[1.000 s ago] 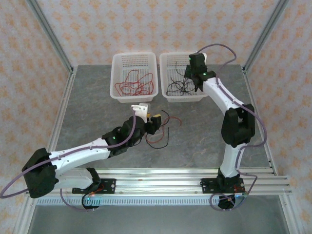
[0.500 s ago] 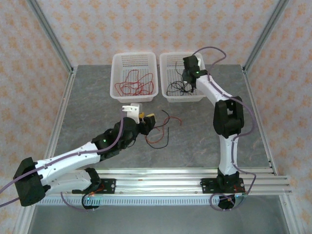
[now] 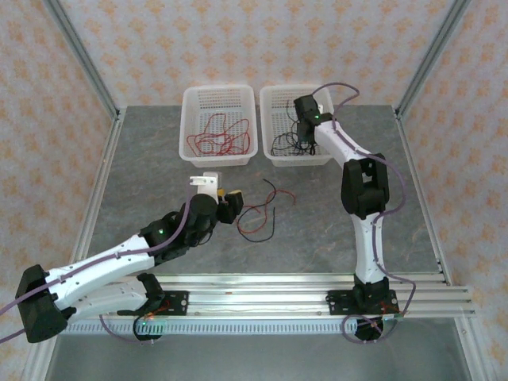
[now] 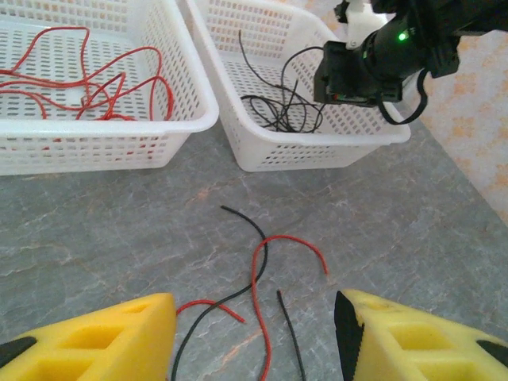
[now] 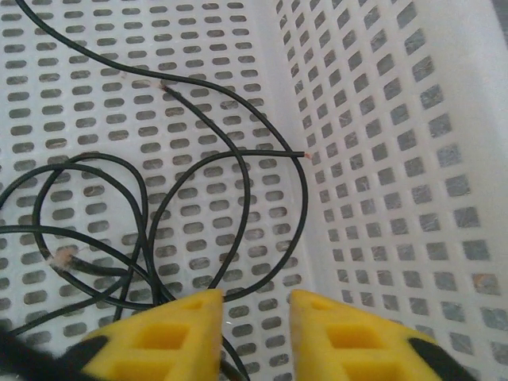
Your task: Untangle the cables
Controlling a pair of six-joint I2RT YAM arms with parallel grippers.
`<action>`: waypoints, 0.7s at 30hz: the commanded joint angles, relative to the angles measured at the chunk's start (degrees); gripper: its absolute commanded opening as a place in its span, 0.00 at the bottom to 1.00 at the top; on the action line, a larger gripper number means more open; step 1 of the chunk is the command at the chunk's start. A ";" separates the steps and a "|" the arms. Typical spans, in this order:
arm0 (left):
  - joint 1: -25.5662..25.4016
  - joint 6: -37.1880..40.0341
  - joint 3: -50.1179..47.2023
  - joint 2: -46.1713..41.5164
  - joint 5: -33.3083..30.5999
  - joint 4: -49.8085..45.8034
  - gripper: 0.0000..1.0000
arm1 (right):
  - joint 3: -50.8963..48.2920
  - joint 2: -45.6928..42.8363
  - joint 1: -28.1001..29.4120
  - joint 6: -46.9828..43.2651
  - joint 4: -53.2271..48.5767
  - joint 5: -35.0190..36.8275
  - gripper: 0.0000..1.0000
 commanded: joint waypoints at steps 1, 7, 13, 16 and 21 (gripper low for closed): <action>-0.47 -1.87 2.01 -0.76 -1.67 -3.79 0.56 | 3.32 0.17 -0.06 0.18 -4.12 3.43 0.32; -0.41 -2.72 3.28 0.73 -1.97 -7.20 0.56 | 4.57 -2.69 0.28 1.18 -6.40 5.67 0.38; -0.43 -2.82 3.48 2.05 -1.56 -8.45 0.56 | 3.72 -8.13 0.91 2.40 -7.68 6.43 0.40; -0.39 -2.88 3.63 2.71 -1.77 -9.16 0.56 | 1.53 -12.24 1.67 2.78 -7.26 5.68 0.40; -0.35 -5.21 4.31 4.28 -1.70 -10.62 0.57 | -2.15 -19.88 3.74 3.08 -7.17 4.94 0.40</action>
